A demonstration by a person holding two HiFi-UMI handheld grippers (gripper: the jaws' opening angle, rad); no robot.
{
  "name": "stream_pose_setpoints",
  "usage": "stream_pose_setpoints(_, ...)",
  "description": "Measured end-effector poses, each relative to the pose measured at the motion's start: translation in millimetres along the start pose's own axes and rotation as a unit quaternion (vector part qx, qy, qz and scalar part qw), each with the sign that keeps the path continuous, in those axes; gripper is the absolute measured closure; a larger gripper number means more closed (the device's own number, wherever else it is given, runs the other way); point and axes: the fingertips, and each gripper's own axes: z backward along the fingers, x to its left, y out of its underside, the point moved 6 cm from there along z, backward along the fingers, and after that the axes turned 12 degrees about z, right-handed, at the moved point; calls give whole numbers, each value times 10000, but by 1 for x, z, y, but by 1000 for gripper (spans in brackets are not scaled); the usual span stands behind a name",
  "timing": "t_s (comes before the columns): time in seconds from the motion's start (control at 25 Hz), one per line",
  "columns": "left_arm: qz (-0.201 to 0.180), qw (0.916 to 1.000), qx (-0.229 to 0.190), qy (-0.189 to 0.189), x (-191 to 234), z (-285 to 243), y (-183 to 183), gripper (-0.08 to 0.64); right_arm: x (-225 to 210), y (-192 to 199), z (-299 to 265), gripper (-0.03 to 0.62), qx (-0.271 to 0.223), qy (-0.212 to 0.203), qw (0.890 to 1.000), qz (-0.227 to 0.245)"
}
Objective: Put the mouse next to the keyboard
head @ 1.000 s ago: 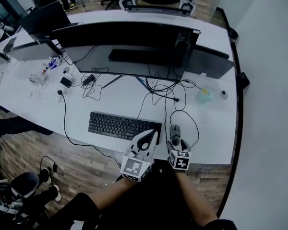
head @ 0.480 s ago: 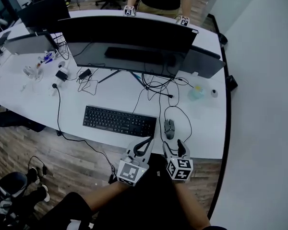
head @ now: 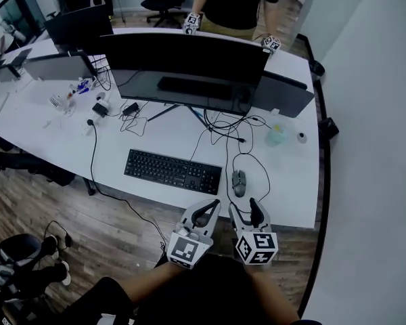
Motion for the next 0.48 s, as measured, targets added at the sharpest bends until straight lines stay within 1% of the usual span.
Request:
stream_pose_setpoints(0.08, -10, 10000, 5, -86, -14, 6, -2, 557, -2, -7, 17, 309, -158, -39, 9999, 35)
stream_pose_setpoints(0.2, 223, 9993, -117, -290, -30, 14, -4, 557, -5, -12, 48, 326, -392, -108, 9992, 22)
stream_pose_setpoints(0.28, 312, 9986, -191, -383, -41, 17, -5, 557, -7, -14, 69, 333, -548, -122, 9984, 69)
stream_pose_setpoints(0.36, 299, 9986, -233, -375, -59, 21, -4, 557, -9, -15, 91, 359, -703, -118, 9974, 143)
stream_pose_setpoints(0.48, 222, 9989, -327, -257, -94, 30, -3, 557, -12, -15, 127, 396, -932, -88, 9953, 252)
